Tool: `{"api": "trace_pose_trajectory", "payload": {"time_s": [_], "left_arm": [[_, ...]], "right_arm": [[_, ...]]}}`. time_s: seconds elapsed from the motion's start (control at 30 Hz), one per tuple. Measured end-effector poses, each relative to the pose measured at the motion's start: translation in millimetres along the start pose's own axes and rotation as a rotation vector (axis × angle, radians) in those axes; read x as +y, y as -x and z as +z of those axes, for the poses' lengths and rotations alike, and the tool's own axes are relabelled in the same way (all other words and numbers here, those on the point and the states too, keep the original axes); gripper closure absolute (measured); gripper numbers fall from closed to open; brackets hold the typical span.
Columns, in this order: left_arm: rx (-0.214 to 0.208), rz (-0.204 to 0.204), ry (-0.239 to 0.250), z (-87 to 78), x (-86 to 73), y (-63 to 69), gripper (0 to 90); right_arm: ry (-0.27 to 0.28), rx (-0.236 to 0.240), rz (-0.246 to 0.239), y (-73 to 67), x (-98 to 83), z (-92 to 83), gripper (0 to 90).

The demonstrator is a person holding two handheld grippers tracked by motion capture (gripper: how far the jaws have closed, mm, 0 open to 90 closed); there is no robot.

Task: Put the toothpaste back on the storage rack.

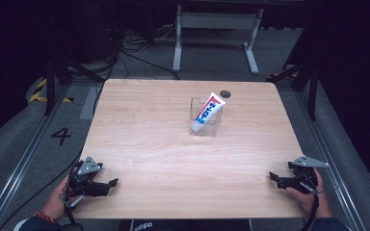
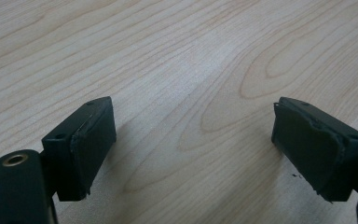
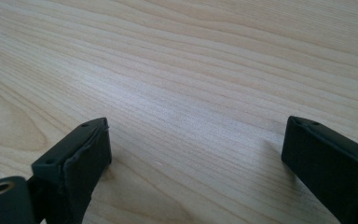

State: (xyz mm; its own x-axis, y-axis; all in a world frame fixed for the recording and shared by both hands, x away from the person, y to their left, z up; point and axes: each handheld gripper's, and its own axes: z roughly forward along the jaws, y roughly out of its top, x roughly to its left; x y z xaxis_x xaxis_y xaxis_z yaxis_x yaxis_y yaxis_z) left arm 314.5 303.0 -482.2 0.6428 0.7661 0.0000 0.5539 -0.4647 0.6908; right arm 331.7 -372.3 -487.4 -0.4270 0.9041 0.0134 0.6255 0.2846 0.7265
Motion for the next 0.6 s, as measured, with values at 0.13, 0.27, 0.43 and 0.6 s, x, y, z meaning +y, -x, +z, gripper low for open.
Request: {"api": "trace_pose_trajectory", "payload": {"time_s": [0.13, 0.27, 0.43, 0.6], "left_arm": [[0.003, -0.004, -0.003, 0.1, 0.2, 0.1, 13.7], [0.004, 0.001, -0.002, 0.3, 0.3, -0.2, 13.4], [0.005, 0.002, -0.012, -0.4, 0.7, -0.3, 13.2], [0.006, 0.0, -0.011, -0.3, 0.7, -0.3, 12.9]], "right_arm": [[-0.001, 0.002, 0.0, 0.1, 0.1, 0.0, 8.3], [-0.001, 0.003, 0.0, 0.2, 0.1, 0.0, 8.3], [-0.001, 0.003, 0.0, 0.2, 0.1, 0.0, 8.3], [-0.001, 0.003, 0.0, 0.2, 0.1, 0.0, 8.3]]}}
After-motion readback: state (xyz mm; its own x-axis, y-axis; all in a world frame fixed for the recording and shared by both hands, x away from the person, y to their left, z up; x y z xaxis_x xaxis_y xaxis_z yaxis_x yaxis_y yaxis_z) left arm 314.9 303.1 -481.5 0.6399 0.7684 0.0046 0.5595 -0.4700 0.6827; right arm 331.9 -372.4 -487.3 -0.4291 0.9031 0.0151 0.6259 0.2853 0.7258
